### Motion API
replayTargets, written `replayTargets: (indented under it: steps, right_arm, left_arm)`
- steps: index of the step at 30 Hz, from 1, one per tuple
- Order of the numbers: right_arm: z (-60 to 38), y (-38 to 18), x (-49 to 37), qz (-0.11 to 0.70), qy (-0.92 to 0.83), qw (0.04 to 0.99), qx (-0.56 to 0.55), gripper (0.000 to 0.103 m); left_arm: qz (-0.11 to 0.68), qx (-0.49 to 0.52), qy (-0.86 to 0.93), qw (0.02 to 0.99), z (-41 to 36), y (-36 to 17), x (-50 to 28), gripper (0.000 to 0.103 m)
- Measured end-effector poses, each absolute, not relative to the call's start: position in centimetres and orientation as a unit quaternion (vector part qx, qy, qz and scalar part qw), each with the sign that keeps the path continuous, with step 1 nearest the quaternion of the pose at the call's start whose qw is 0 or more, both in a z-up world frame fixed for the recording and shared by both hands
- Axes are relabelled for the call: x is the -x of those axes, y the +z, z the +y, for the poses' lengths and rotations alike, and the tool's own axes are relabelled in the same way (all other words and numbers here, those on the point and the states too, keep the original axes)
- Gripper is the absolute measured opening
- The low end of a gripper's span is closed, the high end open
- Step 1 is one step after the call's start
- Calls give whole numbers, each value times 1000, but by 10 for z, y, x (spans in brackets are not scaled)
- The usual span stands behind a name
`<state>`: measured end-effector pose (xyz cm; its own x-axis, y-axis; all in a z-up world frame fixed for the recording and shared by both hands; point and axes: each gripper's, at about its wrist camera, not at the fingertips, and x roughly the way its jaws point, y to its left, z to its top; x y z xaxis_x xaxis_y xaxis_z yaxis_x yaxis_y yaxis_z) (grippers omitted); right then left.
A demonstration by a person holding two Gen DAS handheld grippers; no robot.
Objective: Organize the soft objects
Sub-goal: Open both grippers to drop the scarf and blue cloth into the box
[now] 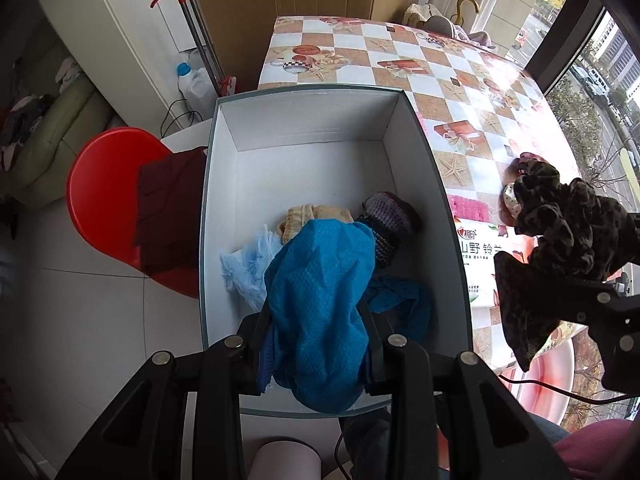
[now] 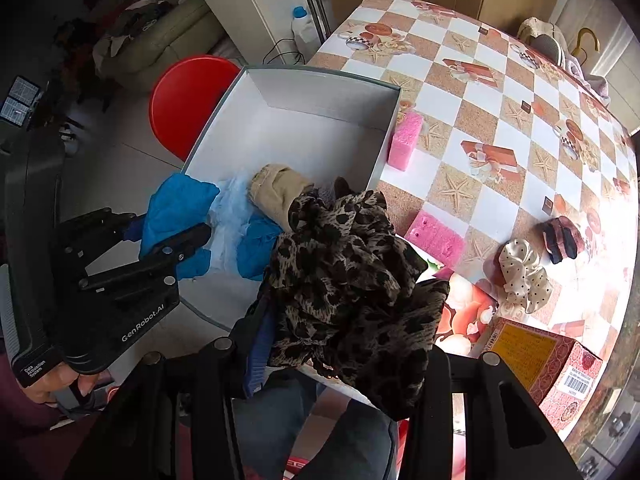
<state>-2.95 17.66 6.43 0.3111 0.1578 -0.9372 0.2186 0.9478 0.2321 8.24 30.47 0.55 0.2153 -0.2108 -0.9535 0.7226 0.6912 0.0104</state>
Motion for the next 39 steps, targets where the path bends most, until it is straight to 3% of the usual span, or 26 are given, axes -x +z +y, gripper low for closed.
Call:
replayTargets:
  steps: [39]
  right_arm:
    - [167, 62, -39, 596, -5, 787, -162, 45]
  left_arm:
    - [553, -235, -291, 745, 290, -5, -116, 36]
